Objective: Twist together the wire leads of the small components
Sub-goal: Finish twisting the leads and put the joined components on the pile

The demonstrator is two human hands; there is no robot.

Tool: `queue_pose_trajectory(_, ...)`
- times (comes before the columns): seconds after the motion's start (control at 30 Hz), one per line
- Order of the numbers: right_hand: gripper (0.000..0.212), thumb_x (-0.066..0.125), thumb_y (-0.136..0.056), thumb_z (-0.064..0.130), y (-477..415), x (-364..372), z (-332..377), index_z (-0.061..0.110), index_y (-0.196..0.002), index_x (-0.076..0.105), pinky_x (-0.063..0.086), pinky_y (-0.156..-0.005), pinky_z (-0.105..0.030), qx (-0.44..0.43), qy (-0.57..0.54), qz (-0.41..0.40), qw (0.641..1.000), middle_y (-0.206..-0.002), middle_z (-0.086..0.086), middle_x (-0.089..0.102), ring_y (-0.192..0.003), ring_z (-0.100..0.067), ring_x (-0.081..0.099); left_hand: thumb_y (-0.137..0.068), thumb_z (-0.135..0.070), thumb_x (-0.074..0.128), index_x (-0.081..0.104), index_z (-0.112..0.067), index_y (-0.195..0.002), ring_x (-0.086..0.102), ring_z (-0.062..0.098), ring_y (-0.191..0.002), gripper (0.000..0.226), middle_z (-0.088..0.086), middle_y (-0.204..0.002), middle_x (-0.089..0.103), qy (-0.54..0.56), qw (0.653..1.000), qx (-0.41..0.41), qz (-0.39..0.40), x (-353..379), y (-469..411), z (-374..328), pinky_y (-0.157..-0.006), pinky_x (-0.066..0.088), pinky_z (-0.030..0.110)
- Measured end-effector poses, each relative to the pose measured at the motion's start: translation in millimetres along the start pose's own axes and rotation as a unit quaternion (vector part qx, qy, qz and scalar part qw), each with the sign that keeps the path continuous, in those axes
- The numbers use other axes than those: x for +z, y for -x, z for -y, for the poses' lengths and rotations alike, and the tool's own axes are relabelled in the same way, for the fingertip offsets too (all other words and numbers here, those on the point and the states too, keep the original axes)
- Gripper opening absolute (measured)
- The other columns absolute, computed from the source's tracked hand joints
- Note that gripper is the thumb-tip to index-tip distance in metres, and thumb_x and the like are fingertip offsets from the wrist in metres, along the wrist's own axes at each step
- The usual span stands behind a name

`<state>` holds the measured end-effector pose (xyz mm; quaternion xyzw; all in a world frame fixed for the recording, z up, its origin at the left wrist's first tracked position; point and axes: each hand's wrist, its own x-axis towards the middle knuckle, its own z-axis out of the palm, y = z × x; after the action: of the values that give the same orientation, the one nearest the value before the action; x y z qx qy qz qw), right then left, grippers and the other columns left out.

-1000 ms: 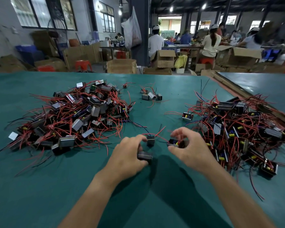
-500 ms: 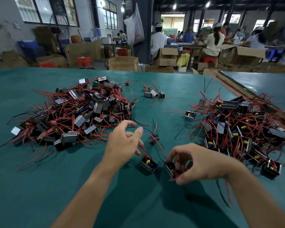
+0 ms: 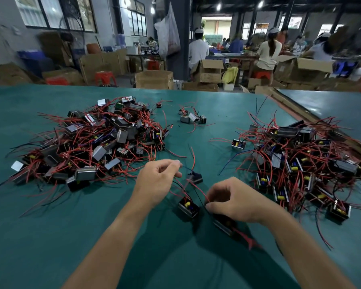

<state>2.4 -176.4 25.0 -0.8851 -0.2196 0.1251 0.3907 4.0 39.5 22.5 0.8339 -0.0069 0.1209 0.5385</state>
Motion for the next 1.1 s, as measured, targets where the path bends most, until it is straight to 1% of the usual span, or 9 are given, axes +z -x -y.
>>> queue_pose_trajectory(0.17, 0.003, 0.069, -0.082, 0.019, 1, -1, -3, 0.018, -0.079, 0.069, 0.037, -0.048, -0.013, 0.017, 0.019, 0.027, 0.999, -0.053, 0.012, 0.062, -0.044, 0.0, 0.048, -0.099, -0.032, 0.051, 0.072, -0.028, -0.11, 0.055, 0.001, -0.081, 0.024, -0.017, -0.09, 0.075, 0.057, 0.997, -0.042, 0.027, 3, -4, 0, -0.065, 0.037, 0.002)
queue_pose_trajectory(0.23, 0.006, 0.064, -0.079, 0.015, 0, -2, -2, 0.018, -0.077, 0.069, 0.035, -0.047, -0.015, 0.02, 0.024, 0.032, 0.999, -0.05, 0.011, 0.059, -0.043, -0.002, 0.045, -0.098, -0.027, 0.052, 0.073, -0.023, -0.101, 0.058, -0.012, -0.08, 0.022, -0.019, -0.09, 0.075, 0.074, 0.996, -0.047, 0.034, 3, -5, 0, -0.073, 0.034, 0.007)
queue_pose_trajectory(0.37, 0.013, 0.056, -0.071, 0.013, 3, -7, 0, 0.013, -0.072, 0.069, 0.039, -0.049, -0.019, 0.018, 0.009, 0.031, 0.999, -0.051, 0.006, 0.06, -0.046, -0.008, 0.047, -0.093, -0.014, 0.061, 0.072, -0.019, -0.089, 0.065, 0.019, -0.077, 0.012, -0.011, -0.076, 0.076, 0.026, 0.999, -0.038, 0.024, 0, -2, 1, -0.074, 0.052, 0.029)
queue_pose_trajectory(0.47, 0.015, 0.056, -0.077, 0.004, 2, -10, -1, 0.009, -0.066, 0.064, 0.035, -0.047, -0.019, 0.016, -0.018, -0.018, 1.0, -0.046, 0.007, 0.054, -0.043, -0.008, 0.041, -0.088, -0.029, 0.069, 0.074, -0.021, -0.076, 0.069, 0.017, -0.067, 0.015, -0.01, -0.066, 0.073, -0.077, 0.996, 0.015, 0.043, -1, 2, 0, -0.069, 0.058, 0.039)
queue_pose_trajectory(0.67, 0.036, 0.053, -0.097, 0.017, -4, -11, -3, 0.012, -0.062, 0.06, 0.016, -0.044, -0.026, 0.022, -0.071, -0.093, 0.993, -0.046, -0.001, 0.028, -0.041, -0.012, 0.019, -0.068, -0.067, 0.072, 0.075, -0.036, -0.072, 0.05, -0.006, -0.047, 0.032, -0.025, -0.054, 0.062, -0.214, 0.968, 0.047, 0.12, 3, 10, -4, -0.052, 0.036, 0.018)
queue_pose_trajectory(0.77, 0.037, 0.05, -0.1, 0.021, -6, -10, -5, 0.016, -0.065, 0.058, 0.019, -0.047, -0.028, 0.028, -0.091, -0.123, 0.988, -0.049, 0.001, 0.026, -0.044, -0.012, 0.02, -0.074, -0.057, 0.073, 0.074, -0.036, -0.091, 0.059, -0.002, -0.06, 0.027, -0.021, -0.066, 0.068, -0.218, 0.968, 0.047, 0.114, 5, 11, -6, -0.066, 0.05, 0.026)
queue_pose_trajectory(0.87, 0.028, 0.055, -0.098, 0.022, -9, -11, -10, 0.018, -0.07, 0.056, 0.027, -0.047, -0.022, 0.057, -0.056, -0.131, 0.988, -0.047, 0.013, 0.037, -0.042, -0.006, 0.03, -0.075, -0.058, 0.07, 0.054, -0.041, -0.127, 0.064, 0.003, -0.075, 0.057, -0.022, -0.072, 0.071, -0.23, 0.965, 0.062, 0.114, 7, 14, -7, -0.084, 0.052, 0.031)
queue_pose_trajectory(1.0, 0.022, 0.058, -0.091, 0.047, -11, -9, -14, 0.026, -0.086, 0.057, 0.045, -0.071, -0.033, 0.146, 0.055, -0.116, 0.981, -0.08, 0.005, 0.061, -0.073, -0.014, 0.058, -0.077, -0.05, 0.069, 0.033, -0.048, -0.139, 0.055, -0.006, -0.062, 0.071, -0.024, -0.071, 0.07, -0.229, 0.959, 0.086, 0.146, 15, 19, -6, -0.082, 0.052, 0.029)
queue_pose_trajectory(1.1, 0.024, 0.062, -0.088, 0.051, -9, -4, -15, 0.028, -0.082, 0.057, 0.046, -0.071, -0.031, 0.13, 0.117, -0.11, 0.978, -0.079, 0.012, 0.058, -0.073, -0.01, 0.057, -0.08, -0.042, 0.067, 0.02, -0.057, -0.141, 0.051, -0.007, -0.051, 0.079, -0.023, -0.079, 0.071, -0.224, 0.956, 0.099, 0.162, 19, 21, -6, -0.07, 0.048, 0.026)
